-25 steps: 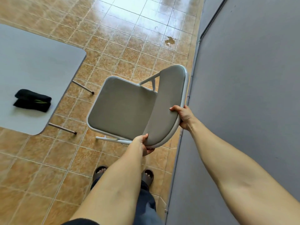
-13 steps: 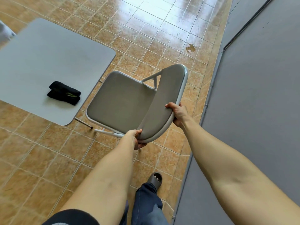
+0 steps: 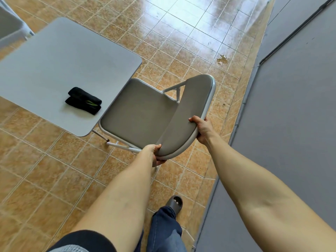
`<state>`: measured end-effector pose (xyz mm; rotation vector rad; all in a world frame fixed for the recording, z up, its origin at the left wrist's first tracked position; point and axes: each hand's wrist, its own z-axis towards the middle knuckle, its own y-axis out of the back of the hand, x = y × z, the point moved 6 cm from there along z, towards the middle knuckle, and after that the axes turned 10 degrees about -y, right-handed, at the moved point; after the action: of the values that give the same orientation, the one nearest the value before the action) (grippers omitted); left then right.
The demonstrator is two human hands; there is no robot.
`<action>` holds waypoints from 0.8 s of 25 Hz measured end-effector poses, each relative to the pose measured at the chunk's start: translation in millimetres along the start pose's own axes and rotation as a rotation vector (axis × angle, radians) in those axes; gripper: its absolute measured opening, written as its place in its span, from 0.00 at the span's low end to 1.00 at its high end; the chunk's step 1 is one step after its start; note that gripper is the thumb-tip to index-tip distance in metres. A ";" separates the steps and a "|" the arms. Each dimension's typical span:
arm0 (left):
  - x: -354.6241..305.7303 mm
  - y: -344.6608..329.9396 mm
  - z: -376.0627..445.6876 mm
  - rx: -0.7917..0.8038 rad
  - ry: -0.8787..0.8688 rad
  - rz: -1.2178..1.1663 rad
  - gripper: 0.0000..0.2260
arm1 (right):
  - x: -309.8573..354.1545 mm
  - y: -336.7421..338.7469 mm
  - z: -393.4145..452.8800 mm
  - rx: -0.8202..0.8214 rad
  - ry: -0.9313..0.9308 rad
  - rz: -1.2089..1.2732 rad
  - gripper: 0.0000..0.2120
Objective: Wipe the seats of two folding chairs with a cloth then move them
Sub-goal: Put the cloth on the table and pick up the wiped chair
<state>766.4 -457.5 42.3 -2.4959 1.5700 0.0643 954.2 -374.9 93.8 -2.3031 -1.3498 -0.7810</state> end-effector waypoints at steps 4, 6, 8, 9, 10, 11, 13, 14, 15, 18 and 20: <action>2.1 -0.7 -2.6 -0.008 -0.012 0.029 0.18 | -1.7 2.3 -0.8 -0.018 -0.007 -0.018 0.15; -1.4 -2.2 -5.3 0.000 -0.033 0.089 0.20 | -0.9 3.7 -1.2 -0.056 -0.006 -0.046 0.13; -4.9 -2.5 -14.2 0.013 -0.064 0.161 0.23 | 3.3 6.7 -3.7 -0.125 0.030 -0.109 0.15; -5.7 -2.2 -18.3 0.020 -0.082 0.207 0.25 | 6.9 9.1 -6.0 -0.178 0.058 -0.193 0.17; -6.4 -2.2 -23.9 0.026 -0.101 0.265 0.26 | 10.2 11.6 -8.0 -0.232 0.088 -0.328 0.21; -7.6 -1.3 -28.6 0.023 -0.139 0.336 0.25 | 13.9 12.8 -12.8 -0.272 0.121 -0.489 0.24; -15.3 1.4 -33.7 -0.025 -0.296 0.509 0.20 | 21.7 13.5 -23.0 -0.336 0.200 -0.832 0.35; -22.1 4.2 -37.4 -0.056 -0.409 0.632 0.21 | 23.9 13.2 -29.6 -0.350 0.255 -0.970 0.41; -29.5 8.1 -45.2 -0.083 -0.527 0.773 0.23 | 25.9 11.0 -37.7 -0.340 0.331 -1.102 0.44; -57.4 19.9 -75.1 -0.127 -0.762 1.131 0.26 | 38.2 -9.3 -60.8 -0.262 0.567 -1.429 0.42; -81.0 37.7 -105.3 -0.187 -0.881 1.285 0.26 | 48.4 -35.8 -80.5 -0.157 0.676 -1.550 0.39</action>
<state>690.3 -420.8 151.5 -0.8098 2.3059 1.2603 919.3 -369.6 187.9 -0.4387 -2.4919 -1.8099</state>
